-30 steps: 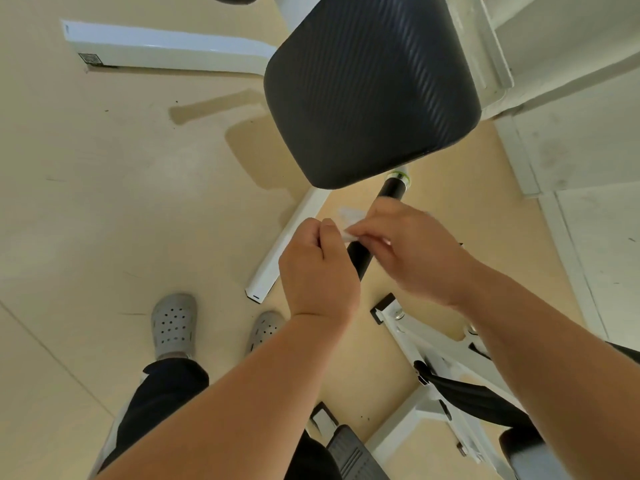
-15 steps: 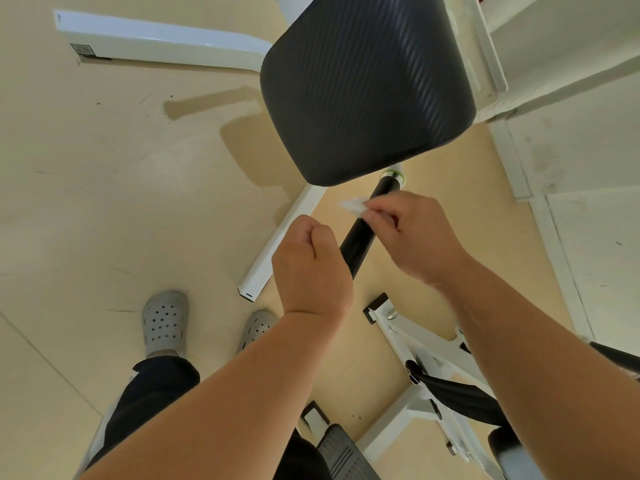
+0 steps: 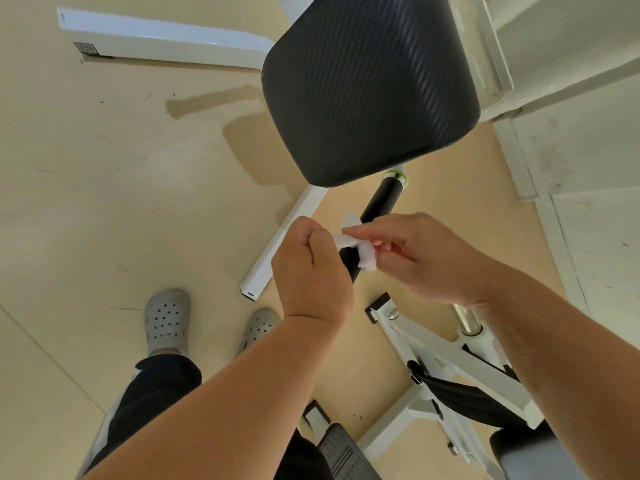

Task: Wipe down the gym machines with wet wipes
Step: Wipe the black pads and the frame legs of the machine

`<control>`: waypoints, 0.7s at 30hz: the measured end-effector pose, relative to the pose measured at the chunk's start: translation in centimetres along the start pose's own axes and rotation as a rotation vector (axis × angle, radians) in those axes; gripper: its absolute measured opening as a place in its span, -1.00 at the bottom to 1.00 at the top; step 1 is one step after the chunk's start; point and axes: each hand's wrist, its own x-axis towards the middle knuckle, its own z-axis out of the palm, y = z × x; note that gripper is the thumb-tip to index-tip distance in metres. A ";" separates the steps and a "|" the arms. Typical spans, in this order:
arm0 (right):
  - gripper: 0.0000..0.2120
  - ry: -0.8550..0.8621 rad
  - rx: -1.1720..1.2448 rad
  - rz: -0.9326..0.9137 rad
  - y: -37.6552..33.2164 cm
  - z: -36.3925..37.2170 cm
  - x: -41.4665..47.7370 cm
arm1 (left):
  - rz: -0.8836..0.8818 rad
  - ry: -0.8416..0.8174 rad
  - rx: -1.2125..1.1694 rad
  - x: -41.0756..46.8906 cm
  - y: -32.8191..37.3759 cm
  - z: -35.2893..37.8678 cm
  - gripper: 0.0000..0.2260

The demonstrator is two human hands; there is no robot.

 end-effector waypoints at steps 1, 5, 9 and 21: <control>-0.79 -0.018 0.017 0.027 0.0 -0.2 0.2 | -0.001 -0.001 -0.001 0.0 0.0 0.0 -0.83; -0.85 0.141 0.058 0.059 0.5 1.3 0.8 | -0.016 -0.007 0.000 -0.1 -0.2 0.0 -0.82; -0.88 0.257 0.078 0.101 0.7 2.4 0.5 | -0.010 -0.007 0.013 -0.1 0.0 0.1 -0.82; -0.76 0.531 -0.073 0.338 3.7 0.8 4.7 | -0.010 0.003 0.031 -0.4 0.1 0.2 -0.73</control>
